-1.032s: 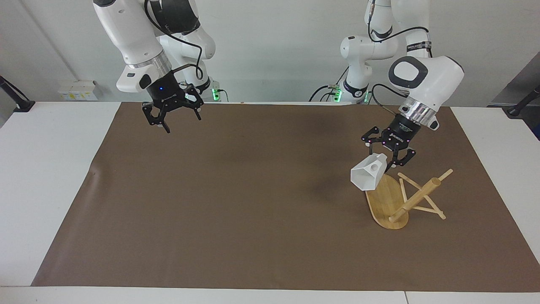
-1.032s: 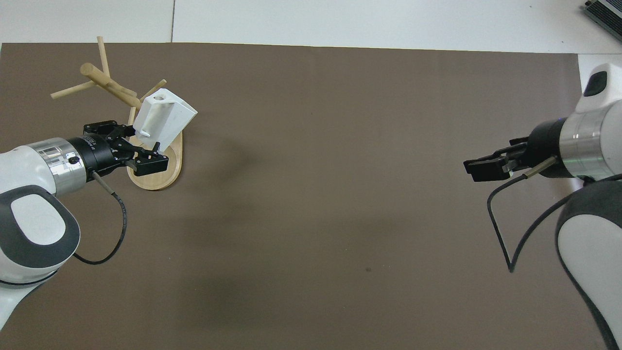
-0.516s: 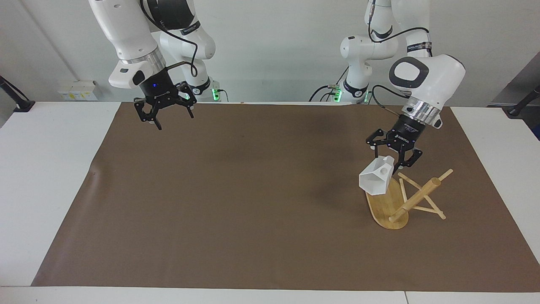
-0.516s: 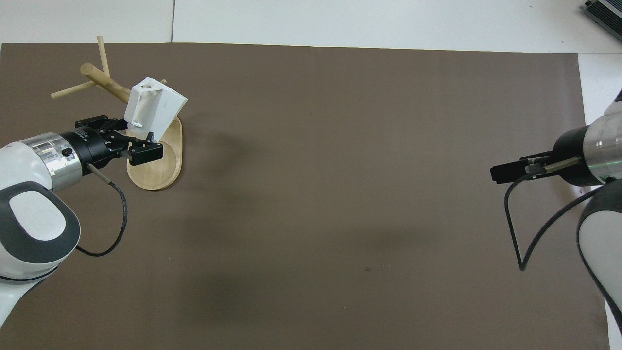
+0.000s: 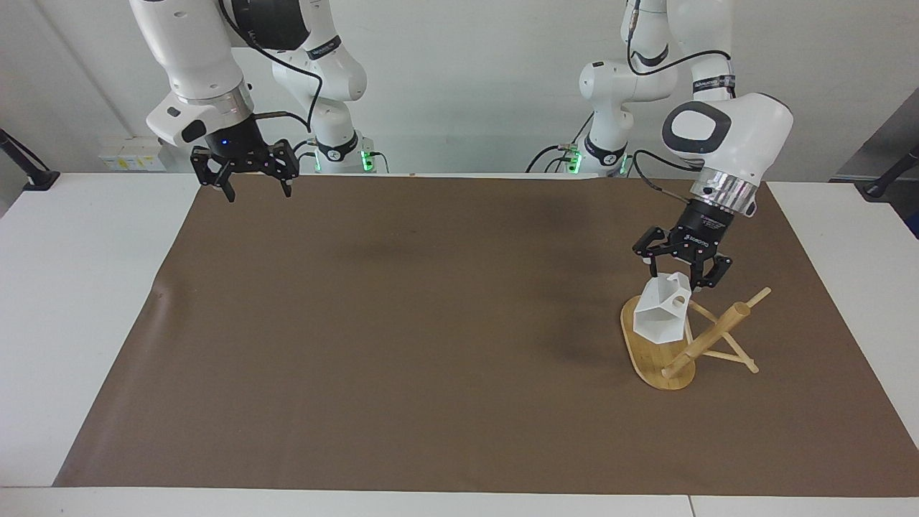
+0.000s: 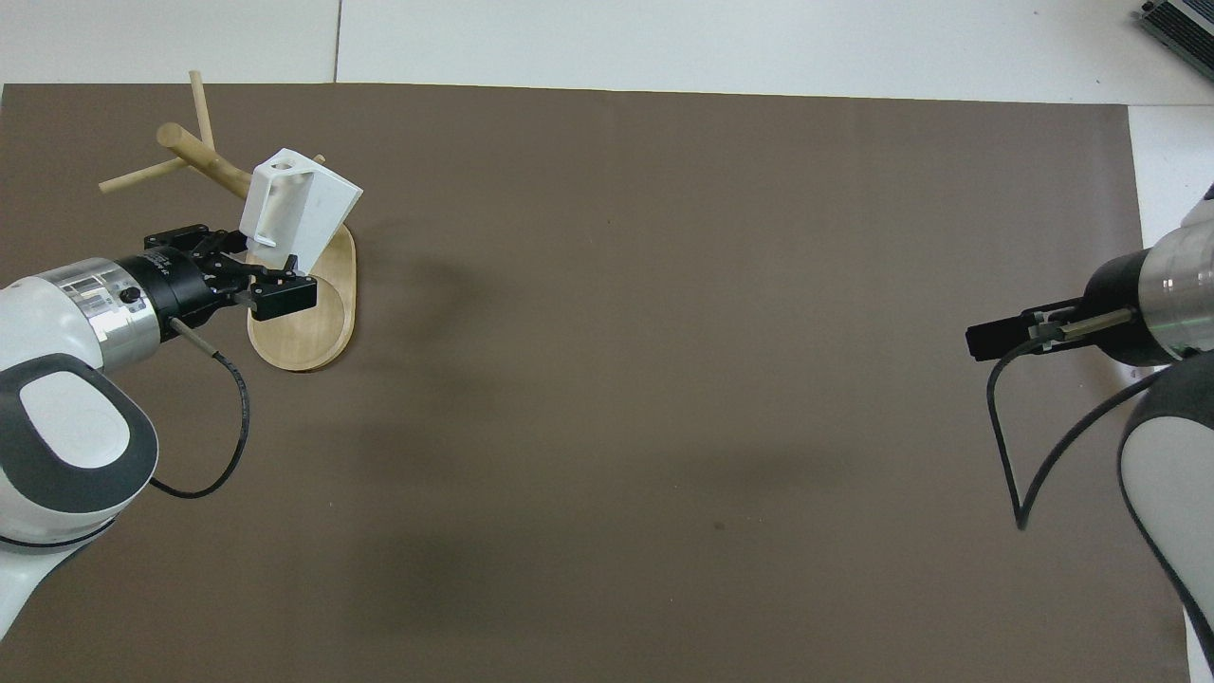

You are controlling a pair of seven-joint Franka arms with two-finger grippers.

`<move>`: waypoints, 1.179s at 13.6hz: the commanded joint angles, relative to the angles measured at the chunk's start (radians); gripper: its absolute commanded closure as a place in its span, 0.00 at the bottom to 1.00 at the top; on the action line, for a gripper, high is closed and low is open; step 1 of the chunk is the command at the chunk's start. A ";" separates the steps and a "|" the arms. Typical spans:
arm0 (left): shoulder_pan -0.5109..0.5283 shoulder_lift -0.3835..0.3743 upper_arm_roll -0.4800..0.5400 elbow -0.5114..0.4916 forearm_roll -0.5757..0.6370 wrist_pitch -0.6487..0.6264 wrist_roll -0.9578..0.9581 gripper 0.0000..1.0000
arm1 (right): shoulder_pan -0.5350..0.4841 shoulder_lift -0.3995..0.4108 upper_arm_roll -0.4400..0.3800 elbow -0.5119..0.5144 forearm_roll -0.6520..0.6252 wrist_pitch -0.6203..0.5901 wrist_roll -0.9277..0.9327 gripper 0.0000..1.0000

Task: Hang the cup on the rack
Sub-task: 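Move the cup with the left gripper onto the rack's peg, then lower the cup handle onto the peg and open the left gripper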

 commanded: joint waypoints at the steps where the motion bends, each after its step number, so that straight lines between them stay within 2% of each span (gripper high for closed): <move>1: 0.005 0.021 -0.004 0.013 -0.009 0.025 -0.033 1.00 | -0.010 -0.003 -0.027 0.004 -0.007 -0.017 0.013 0.00; 6: -0.001 0.036 -0.004 0.010 -0.015 0.068 -0.088 1.00 | -0.010 -0.003 -0.096 0.001 -0.007 -0.015 0.015 0.00; 14: -0.006 0.052 -0.004 0.006 -0.015 0.122 -0.186 1.00 | -0.010 -0.001 -0.099 0.001 -0.007 -0.009 0.018 0.00; 15: -0.009 0.052 -0.002 0.006 -0.015 0.125 -0.183 0.88 | -0.014 -0.001 -0.105 0.001 -0.007 -0.004 0.018 0.00; 16: -0.009 0.052 -0.004 0.007 -0.015 0.126 -0.185 0.01 | -0.018 -0.001 -0.105 0.001 -0.007 -0.001 0.019 0.00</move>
